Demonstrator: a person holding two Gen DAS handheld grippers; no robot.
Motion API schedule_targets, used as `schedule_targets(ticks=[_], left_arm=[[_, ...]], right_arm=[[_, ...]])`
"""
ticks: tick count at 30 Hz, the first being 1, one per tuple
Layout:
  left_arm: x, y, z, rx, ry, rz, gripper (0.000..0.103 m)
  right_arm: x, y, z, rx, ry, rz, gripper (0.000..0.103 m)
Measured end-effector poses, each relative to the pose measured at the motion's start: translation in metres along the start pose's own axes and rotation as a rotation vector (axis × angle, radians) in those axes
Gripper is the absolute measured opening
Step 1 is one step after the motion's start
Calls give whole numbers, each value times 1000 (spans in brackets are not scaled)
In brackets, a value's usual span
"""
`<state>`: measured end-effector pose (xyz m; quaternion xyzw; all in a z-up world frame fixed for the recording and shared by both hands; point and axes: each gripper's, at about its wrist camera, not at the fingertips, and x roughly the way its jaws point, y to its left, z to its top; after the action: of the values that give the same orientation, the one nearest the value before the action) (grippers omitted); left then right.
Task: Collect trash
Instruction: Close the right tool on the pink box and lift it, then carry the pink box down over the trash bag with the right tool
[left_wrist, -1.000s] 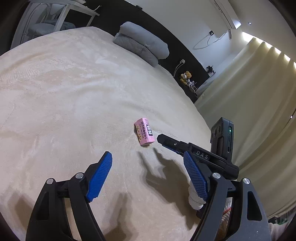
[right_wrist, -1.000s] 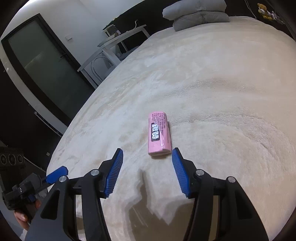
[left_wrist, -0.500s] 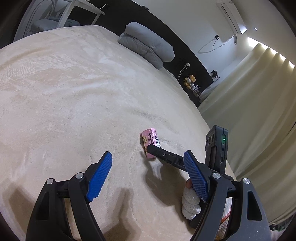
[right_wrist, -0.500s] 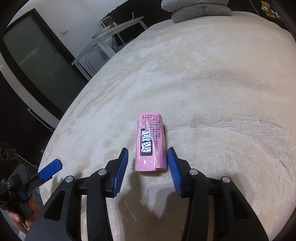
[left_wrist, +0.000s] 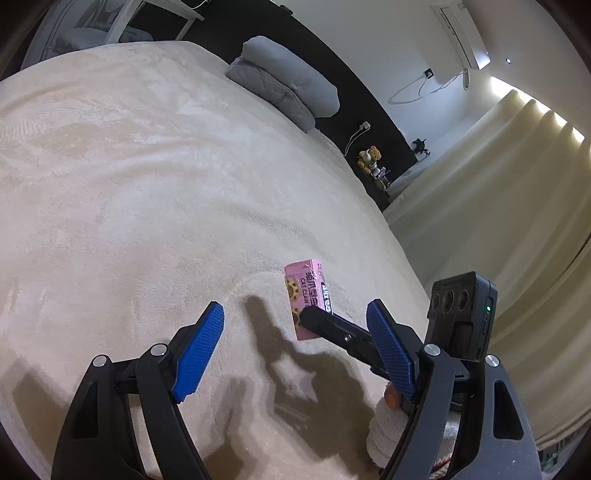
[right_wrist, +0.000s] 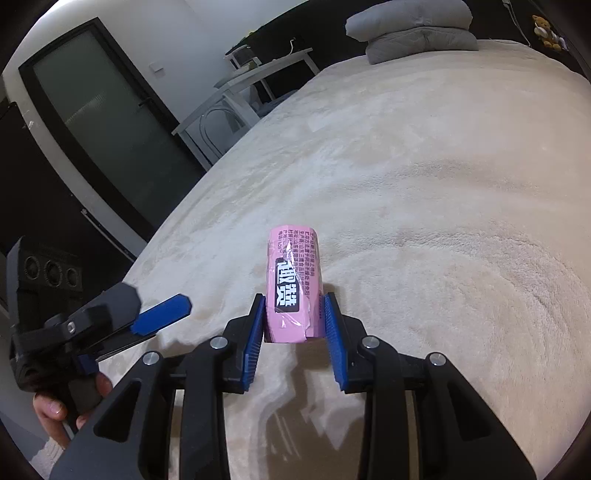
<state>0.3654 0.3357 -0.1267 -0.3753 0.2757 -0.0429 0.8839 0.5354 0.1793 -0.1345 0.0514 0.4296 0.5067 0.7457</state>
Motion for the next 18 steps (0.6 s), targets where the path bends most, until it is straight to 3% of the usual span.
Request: schedule_targets(ticks=[5,10,11,14,18], left_arm=[[8,-9,-3,-17,44,-76,78],[11,-21,-8,17,63,-104,74],[11,-23,-8,19,61,-105,62],[7,-27,-9,12,45,-117,43],[-2,-38,-12,34,28,-140,31]], right_arm=[[-19,20,-11,-48,-2,45,33],[-35,32,-22,-87,0,70,33],[-37,33,-23,-93,1,72,33],[-46,38,-28,-112,-5,71,33],[-63,44,-33,-136,-31,73,33]])
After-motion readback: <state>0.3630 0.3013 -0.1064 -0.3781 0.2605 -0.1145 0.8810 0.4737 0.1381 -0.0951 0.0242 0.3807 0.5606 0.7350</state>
